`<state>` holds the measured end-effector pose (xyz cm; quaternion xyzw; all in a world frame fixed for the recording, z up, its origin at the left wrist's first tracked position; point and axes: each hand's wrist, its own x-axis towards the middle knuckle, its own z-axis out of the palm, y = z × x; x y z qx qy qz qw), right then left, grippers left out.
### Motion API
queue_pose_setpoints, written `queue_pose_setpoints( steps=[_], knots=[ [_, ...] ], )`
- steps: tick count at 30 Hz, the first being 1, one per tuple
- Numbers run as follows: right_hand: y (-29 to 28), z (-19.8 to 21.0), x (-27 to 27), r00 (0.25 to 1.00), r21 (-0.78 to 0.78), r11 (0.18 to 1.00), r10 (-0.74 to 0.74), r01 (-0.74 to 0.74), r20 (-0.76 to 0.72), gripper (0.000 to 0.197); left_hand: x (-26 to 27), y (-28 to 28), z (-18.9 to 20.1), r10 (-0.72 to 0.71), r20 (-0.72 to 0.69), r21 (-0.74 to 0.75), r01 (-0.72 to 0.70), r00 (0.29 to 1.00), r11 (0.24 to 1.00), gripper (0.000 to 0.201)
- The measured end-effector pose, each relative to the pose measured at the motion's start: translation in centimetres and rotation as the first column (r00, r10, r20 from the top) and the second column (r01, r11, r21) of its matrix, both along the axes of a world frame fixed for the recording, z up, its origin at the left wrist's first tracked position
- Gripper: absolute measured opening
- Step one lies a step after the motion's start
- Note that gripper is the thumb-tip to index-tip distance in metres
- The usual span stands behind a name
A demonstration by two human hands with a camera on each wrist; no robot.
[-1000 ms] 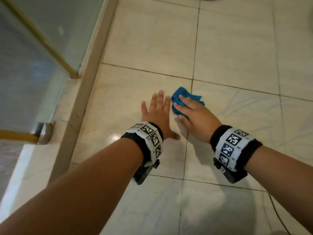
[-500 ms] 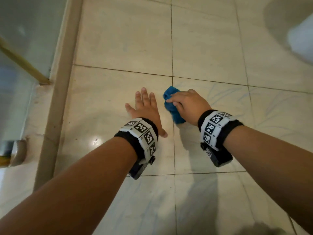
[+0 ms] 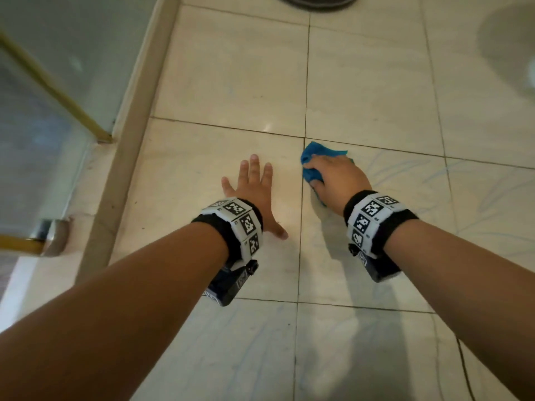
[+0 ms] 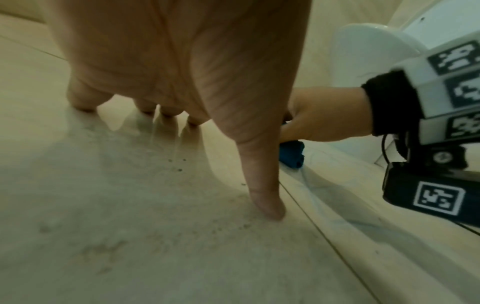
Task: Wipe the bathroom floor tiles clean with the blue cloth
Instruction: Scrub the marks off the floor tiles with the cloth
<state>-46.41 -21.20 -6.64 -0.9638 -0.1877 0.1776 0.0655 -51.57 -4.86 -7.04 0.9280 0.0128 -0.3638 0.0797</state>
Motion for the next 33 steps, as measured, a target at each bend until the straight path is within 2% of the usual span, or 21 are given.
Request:
queue_pose_setpoints(
  steps=[1, 5, 6, 8, 9, 10, 11, 14, 15, 17, 18, 19, 21, 23, 24, 25, 27, 28, 29, 31, 33],
  knots=[
    [0.3, -0.2, -0.1, 1.0, -0.002, 1.0, 0.015, -0.015, 0.01, 0.037, 0.0, 0.0, 0.0, -0.005, -0.001, 0.001, 0.005, 1.0, 1.0, 0.144],
    [0.4, -0.9, 0.1, 0.969, 0.059, 0.97, 0.239, -0.235, -0.066, 0.04, 0.0, 0.1, 0.1, -0.02, -0.016, 0.025, 0.02, 1.0, 0.999, 0.145],
    [-0.2, -0.9, 0.7, 0.97, 0.116, 0.968, 0.232, -0.224, -0.065, 0.041, 0.0, 0.2, 0.2, -0.02, -0.016, 0.028, 0.02, 1.0, 0.999, 0.145],
    [-1.3, -1.1, 1.7, 0.998, 0.266, 0.963, 0.058, -0.049, -0.024, 0.044, 0.0, 0.3, 0.2, -0.02, -0.013, 0.028, 0.02, 1.0, 0.999, 0.145],
    [-1.5, -1.2, 1.6, 0.999, 0.306, 0.951, -0.034, 0.035, -0.008, 0.047, 0.0, 0.3, 0.2, -0.02, -0.012, 0.029, 0.02, 1.0, 0.999, 0.145],
    [-1.3, -1.3, 1.3, 0.998, 0.31, 0.949, -0.059, 0.061, -0.015, 0.048, 0.1, 0.3, 0.2, -0.018, -0.015, 0.032, 0.018, 1.0, 0.999, 0.146],
    [-0.8, -1.6, 0.8, 0.999, 0.285, 0.958, -0.008, 0.017, -0.031, 0.048, 0.2, 0.2, 0.1, -0.017, -0.02, 0.038, 0.017, 1.0, 0.999, 0.147],
    [0.3, -2.6, 0.2, 0.956, 0.196, 0.94, 0.291, -0.28, -0.026, 0.046, 0.6, 0.0, -0.1, -0.015, -0.03, 0.055, 0.016, 0.999, 0.998, 0.149],
    [0.1, -2.5, 0.9, 0.962, 0.203, 0.943, 0.274, -0.264, -0.021, 0.047, 0.7, 0.0, -0.1, -0.013, -0.032, 0.056, 0.015, 0.999, 0.998, 0.149],
    [-0.8, -2.2, 2.9, 0.998, 0.235, 0.97, 0.059, -0.058, 0.005, 0.047, 0.7, 0.1, -0.1, -0.008, -0.032, 0.05, 0.01, 0.999, 0.999, 0.15],
    [-1.2, -2.2, 3.4, 0.999, 0.21, 0.978, -0.029, 0.02, 0.037, 0.048, 0.7, 0.1, -0.1, -0.006, -0.029, 0.046, 0.007, 1.0, 0.999, 0.151],
    [-1.3, -2.0, 3.3, 0.997, 0.137, 0.99, -0.041, 0.033, 0.059, 0.05, 0.7, 0.1, -0.1, -0.004, -0.026, 0.043, 0.006, 1.0, 0.999, 0.151],
    [-0.3, -1.9, 1.6, 0.991, 0.005, 0.992, 0.13, -0.13, 0.043, 0.057, 0.7, 0.1, -0.2, -0.006, -0.023, 0.046, 0.007, 1.0, 0.999, 0.151],
    [0.5, -2.1, 0.0, 0.939, -0.018, 0.939, 0.342, -0.342, 0.016, 0.061, 0.7, 0.1, -0.3, -0.009, -0.026, 0.055, 0.01, 1.0, 0.998, 0.151],
    [0.4, -2.1, 0.2, 0.921, -0.025, 0.921, 0.39, -0.39, 0.009, 0.061, 0.7, 0.1, -0.3, -0.009, -0.027, 0.055, 0.01, 1.0, 0.998, 0.151],
    [0.1, -2.0, 1.2, 0.927, -0.035, 0.927, 0.374, -0.374, -0.005, 0.06, 0.7, 0.1, -0.3, -0.008, -0.026, 0.051, 0.009, 1.0, 0.999, 0.151],
    [-1.0, -1.9, 4.0, 0.988, 0.017, 0.99, 0.14, -0.139, -0.067, 0.058, 0.6, 0.1, -0.3, -0.001, -0.017, 0.036, 0.001, 1.0, 0.999, 0.151],
    [-1.3, -1.7, 4.8, 0.995, 0.048, 0.999, 0.014, -0.009, -0.095, 0.057, 0.6, 0.2, -0.3, 0.003, -0.01, 0.03, -0.002, 1.0, 1.0, 0.151],
    [-1.2, -1.6, 4.7, 0.993, 0.042, 0.998, -0.051, 0.056, -0.105, 0.058, 0.6, 0.2, -0.3, 0.004, -0.003, 0.027, -0.004, 1.0, 1.0, 0.152],
    [-0.1, -1.6, 3.0, 0.996, -0.001, 0.999, 0.036, -0.036, -0.076, 0.058, 0.6, 0.2, -0.4, 0.002, -0.004, 0.026, -0.002, 1.0, 1.0, 0.151],
    [0.5, -2.0, 1.1, 0.973, 0.016, 0.974, 0.225, -0.224, -0.054, 0.054, 0.6, 0.2, -0.4, -0.003, -0.008, 0.032, 0.003, 1.0, 0.999, 0.151]
  ],
)
